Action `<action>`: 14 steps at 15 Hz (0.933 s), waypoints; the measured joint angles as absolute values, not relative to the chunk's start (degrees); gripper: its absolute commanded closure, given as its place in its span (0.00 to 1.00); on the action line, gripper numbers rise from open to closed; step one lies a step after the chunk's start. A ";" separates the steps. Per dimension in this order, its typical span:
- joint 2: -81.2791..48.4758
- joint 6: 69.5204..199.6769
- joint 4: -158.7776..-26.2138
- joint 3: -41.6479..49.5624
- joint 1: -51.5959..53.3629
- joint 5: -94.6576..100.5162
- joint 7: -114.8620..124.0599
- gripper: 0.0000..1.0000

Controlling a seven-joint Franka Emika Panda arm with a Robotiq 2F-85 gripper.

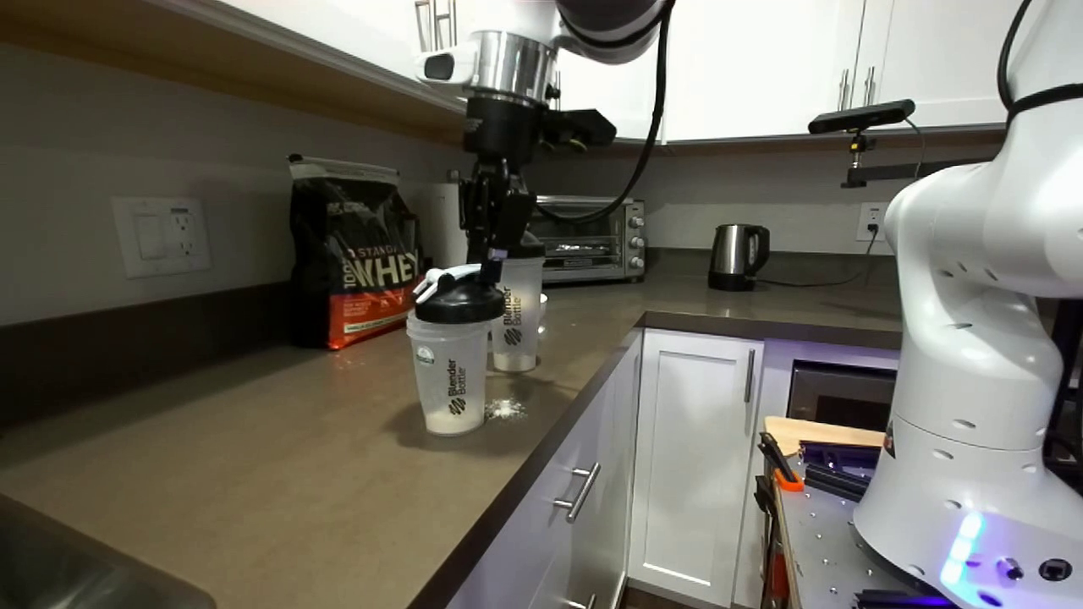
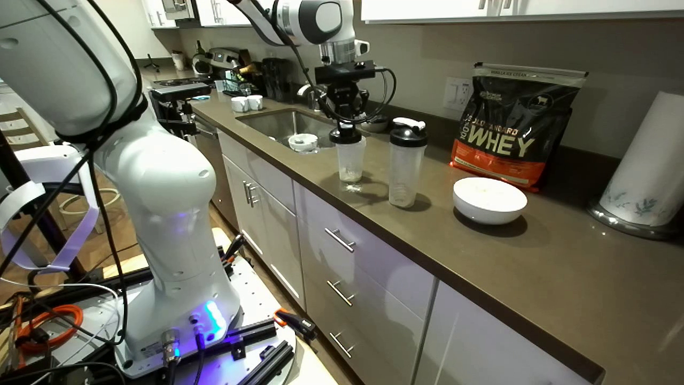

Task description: Put the lid on the shaker.

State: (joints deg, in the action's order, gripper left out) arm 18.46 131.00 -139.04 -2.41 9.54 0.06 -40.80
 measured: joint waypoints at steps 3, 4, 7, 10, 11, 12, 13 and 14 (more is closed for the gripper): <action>18.45 131.52 -139.04 -2.08 9.54 0.06 -40.80 0.86; 18.41 131.75 -139.04 -1.98 9.54 0.06 -40.80 0.86; 17.99 132.93 -139.04 -1.74 9.54 0.06 -40.80 0.86; 17.35 134.00 -139.04 -1.69 9.54 0.06 -40.80 0.86; 17.15 134.23 -139.04 -1.69 9.54 0.06 -40.80 0.86; 16.91 134.46 -139.04 -1.69 9.54 0.06 -40.80 0.86; 16.67 134.62 -139.03 -1.69 9.54 0.06 -40.80 0.86; 16.43 134.81 -139.03 -1.69 9.54 0.06 -40.80 0.86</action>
State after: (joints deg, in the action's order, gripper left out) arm 16.43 134.81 -139.03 -1.69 9.54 0.06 -40.80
